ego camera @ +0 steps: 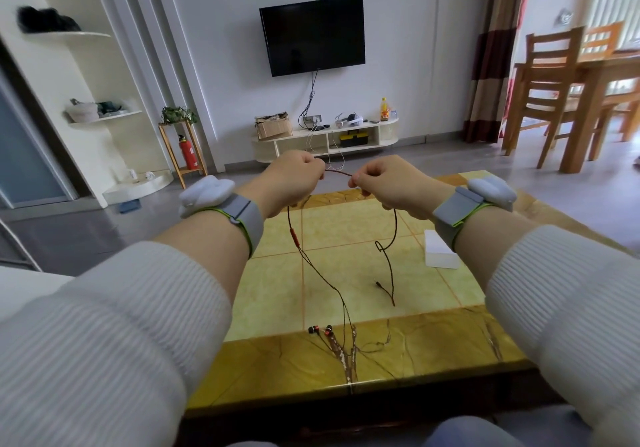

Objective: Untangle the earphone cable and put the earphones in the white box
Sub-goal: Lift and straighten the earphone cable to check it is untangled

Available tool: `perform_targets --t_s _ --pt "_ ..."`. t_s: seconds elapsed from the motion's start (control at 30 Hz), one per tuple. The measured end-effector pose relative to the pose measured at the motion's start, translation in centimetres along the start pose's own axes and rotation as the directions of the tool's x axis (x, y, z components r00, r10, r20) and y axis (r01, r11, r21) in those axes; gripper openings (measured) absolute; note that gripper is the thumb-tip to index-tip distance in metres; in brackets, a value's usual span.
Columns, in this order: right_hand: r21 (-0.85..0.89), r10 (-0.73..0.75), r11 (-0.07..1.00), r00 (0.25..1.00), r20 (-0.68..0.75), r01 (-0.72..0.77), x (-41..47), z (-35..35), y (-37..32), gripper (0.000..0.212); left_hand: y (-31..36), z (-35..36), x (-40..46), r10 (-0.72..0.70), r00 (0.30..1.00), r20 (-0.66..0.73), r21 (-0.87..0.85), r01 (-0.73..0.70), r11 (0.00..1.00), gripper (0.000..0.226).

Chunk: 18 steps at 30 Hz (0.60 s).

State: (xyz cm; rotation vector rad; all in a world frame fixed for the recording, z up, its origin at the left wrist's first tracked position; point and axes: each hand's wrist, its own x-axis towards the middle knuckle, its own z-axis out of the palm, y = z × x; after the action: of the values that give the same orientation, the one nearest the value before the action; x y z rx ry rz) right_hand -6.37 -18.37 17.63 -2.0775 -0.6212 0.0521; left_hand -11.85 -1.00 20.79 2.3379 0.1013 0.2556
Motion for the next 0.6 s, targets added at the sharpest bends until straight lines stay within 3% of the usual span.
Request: perform_targets --t_s 0.13,0.33,0.6 --pt "0.032 -0.056 0.998 0.998 0.010 0.056 -0.1 0.0 -0.5 0.022 0.2 0.3 -0.4 0.014 0.998 0.056 0.034 -0.016 0.999 0.029" --pt "0.031 -0.031 0.999 0.999 0.010 0.030 0.1 -0.1 -0.2 0.025 0.0 -0.2 -0.2 0.073 0.996 -0.052 0.047 -0.071 0.996 0.028" --pt "0.044 -0.003 0.999 0.998 0.060 0.001 0.2 0.4 0.3 0.021 0.4 -1.3 0.1 0.115 0.989 -0.088 0.056 -0.110 0.992 0.024"
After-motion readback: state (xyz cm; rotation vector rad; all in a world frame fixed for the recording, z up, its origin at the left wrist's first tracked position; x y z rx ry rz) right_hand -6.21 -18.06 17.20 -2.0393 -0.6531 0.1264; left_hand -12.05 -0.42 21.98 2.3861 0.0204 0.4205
